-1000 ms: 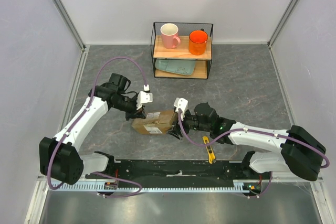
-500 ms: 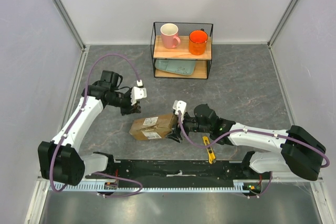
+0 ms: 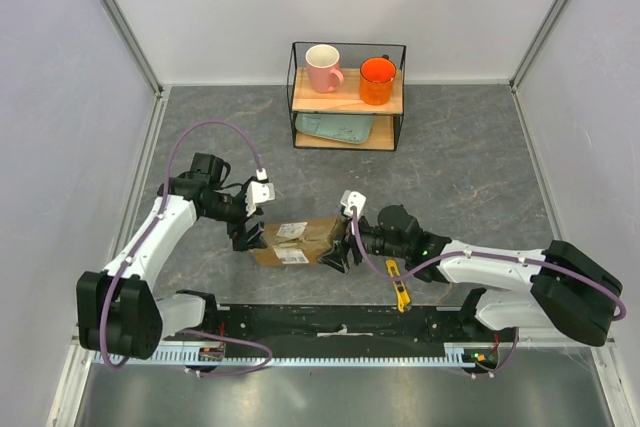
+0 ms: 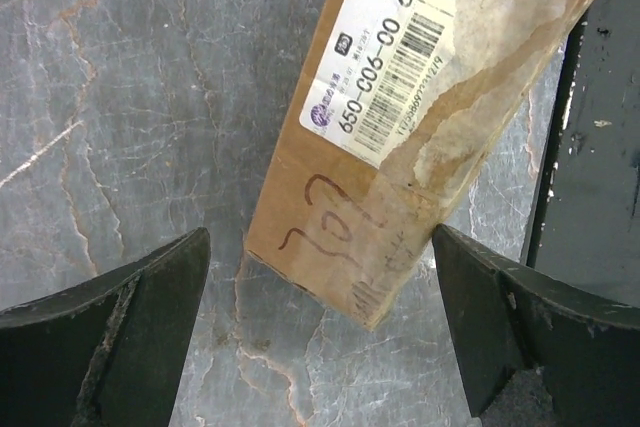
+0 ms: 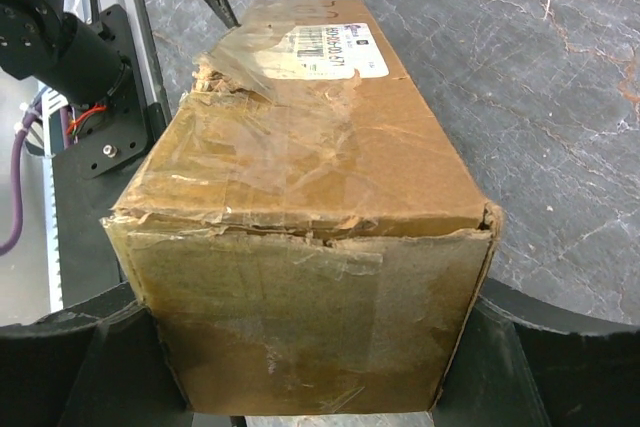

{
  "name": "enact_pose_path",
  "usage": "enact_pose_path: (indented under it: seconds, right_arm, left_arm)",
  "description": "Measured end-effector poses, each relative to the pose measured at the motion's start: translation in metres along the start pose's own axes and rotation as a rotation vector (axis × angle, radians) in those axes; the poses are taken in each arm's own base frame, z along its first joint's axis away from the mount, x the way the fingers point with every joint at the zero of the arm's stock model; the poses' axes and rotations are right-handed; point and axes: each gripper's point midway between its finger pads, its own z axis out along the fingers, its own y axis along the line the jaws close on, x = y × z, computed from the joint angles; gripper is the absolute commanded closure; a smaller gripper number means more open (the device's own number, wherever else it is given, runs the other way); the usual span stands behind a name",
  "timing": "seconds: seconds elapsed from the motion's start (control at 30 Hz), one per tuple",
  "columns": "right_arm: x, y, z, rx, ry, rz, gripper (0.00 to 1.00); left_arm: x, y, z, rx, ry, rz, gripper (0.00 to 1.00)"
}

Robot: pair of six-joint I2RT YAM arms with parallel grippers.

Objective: Unpack the express box
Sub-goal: Adjust the express box at the center of the board.

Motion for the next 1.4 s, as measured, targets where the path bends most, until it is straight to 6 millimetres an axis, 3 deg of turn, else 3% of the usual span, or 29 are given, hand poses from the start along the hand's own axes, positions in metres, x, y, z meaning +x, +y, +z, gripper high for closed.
enact_pose_path:
  seconds: [0.03, 0.1, 0.17, 0.23, 0.3, 0.4, 0.57, 0.7, 0.77, 0.93, 1.03, 1.1, 1.3, 1.4]
  right_arm:
    - [0.001, 0.0, 0.0, 0.003, -0.002, 0.008, 0.48]
    - [0.001, -0.002, 0.0, 0.017, -0.009, 0.034, 0.02]
    - [0.003, -0.006, -0.001, 0.042, -0.006, 0.06, 0.02]
    - [0.02, -0.016, -0.007, 0.1, 0.051, 0.081, 0.02]
    - [0.042, -0.026, -0.018, 0.161, 0.133, 0.1, 0.02]
    - [0.049, -0.029, -0.032, 0.204, 0.176, 0.096, 0.02]
    - [0.025, -0.031, -0.047, 0.249, 0.162, 0.052, 0.02]
    - [-0.003, -0.021, -0.046, 0.227, 0.151, 0.02, 0.02]
    - [-0.005, -0.016, -0.044, 0.212, 0.165, 0.021, 0.02]
    - [0.033, 0.004, -0.039, 0.181, 0.277, 0.094, 0.02]
    - [0.061, 0.01, -0.044, 0.195, 0.342, 0.153, 0.02]
    - [0.068, 0.013, -0.046, 0.202, 0.36, 0.178, 0.02]
    - [0.068, 0.016, -0.06, 0.25, 0.368, 0.217, 0.02]
    - [0.048, 0.016, -0.066, 0.282, 0.346, 0.178, 0.02]
  left_arm:
    - [0.001, 0.0, 0.001, 0.005, -0.002, -0.008, 0.01]
    - [0.008, -0.003, 0.004, 0.021, 0.01, -0.023, 0.01]
    - [0.02, -0.01, 0.011, 0.054, 0.028, -0.054, 0.01]
    - [0.024, -0.013, 0.014, 0.067, 0.029, -0.053, 0.03]
    - [0.025, -0.013, 0.015, 0.069, 0.029, -0.053, 0.1]
    - [0.031, -0.015, 0.019, 0.09, 0.041, -0.065, 0.19]
    - [0.038, -0.016, 0.024, 0.119, 0.058, -0.083, 0.17]
    - [0.037, -0.015, 0.024, 0.117, 0.055, -0.077, 0.16]
    - [0.036, -0.014, 0.024, 0.115, 0.05, -0.075, 0.15]
    - [0.03, -0.012, 0.024, 0.107, 0.025, -0.069, 0.12]
    - [0.017, -0.007, 0.021, 0.1, -0.011, -0.067, 0.11]
    - [0.004, -0.003, 0.019, 0.096, -0.042, -0.054, 0.12]
    - [-0.017, 0.005, 0.026, 0.106, -0.082, -0.024, 0.12]
    - [-0.016, 0.008, 0.029, 0.104, -0.08, -0.041, 0.11]
